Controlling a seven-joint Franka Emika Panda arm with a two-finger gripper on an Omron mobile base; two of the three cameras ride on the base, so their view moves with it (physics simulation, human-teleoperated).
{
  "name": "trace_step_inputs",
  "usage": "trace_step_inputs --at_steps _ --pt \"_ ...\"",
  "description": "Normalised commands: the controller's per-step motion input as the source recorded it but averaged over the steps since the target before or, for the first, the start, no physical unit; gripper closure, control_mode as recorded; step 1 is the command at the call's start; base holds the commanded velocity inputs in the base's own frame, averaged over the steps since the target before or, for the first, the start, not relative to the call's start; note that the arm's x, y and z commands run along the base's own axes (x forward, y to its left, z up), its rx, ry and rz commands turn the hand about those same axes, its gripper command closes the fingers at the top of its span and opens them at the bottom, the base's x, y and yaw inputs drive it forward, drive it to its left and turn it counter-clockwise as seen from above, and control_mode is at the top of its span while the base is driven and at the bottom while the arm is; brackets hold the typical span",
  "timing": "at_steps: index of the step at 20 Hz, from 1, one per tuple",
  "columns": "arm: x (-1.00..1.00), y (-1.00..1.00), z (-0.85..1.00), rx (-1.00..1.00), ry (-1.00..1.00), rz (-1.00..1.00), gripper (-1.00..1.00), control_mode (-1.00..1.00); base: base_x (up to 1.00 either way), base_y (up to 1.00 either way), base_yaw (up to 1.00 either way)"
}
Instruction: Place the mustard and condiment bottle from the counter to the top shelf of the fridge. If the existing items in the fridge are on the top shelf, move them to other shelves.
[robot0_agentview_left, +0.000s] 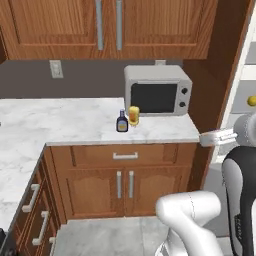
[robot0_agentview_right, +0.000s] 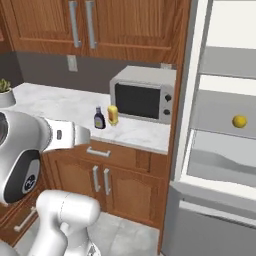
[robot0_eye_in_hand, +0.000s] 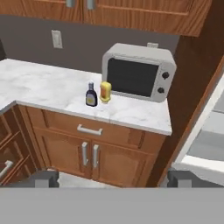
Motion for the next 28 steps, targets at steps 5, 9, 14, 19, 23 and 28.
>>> trace_step_inputs --at_steps 5,9,14,19,23,28 --pt "0.00 0.00 0.00 0.00 0.00 0.00 -1.00 1.00 0.99 0.56 0.00" --pt "0.00 0.00 0.00 0.00 0.00 0.00 -1.00 1.00 0.85 0.13 0.00" --pt "0.20 0.00 -0.24 0.00 0.09 -0.02 -1.00 -1.00 0.37 0.02 -0.01" --pt "0.47 0.08 -0.60 0.01 0.24 -0.02 -1.00 -1.00 0.00 0.00 0.00" --pt "0.53 0.35 -0.51 0.00 0.27 -0.01 -1.00 -1.00 0.00 0.00 0.00" --pt "0.56 0.09 -0.53 0.04 0.17 0.00 -1.00 -1.00 0.00 0.00 0.00"
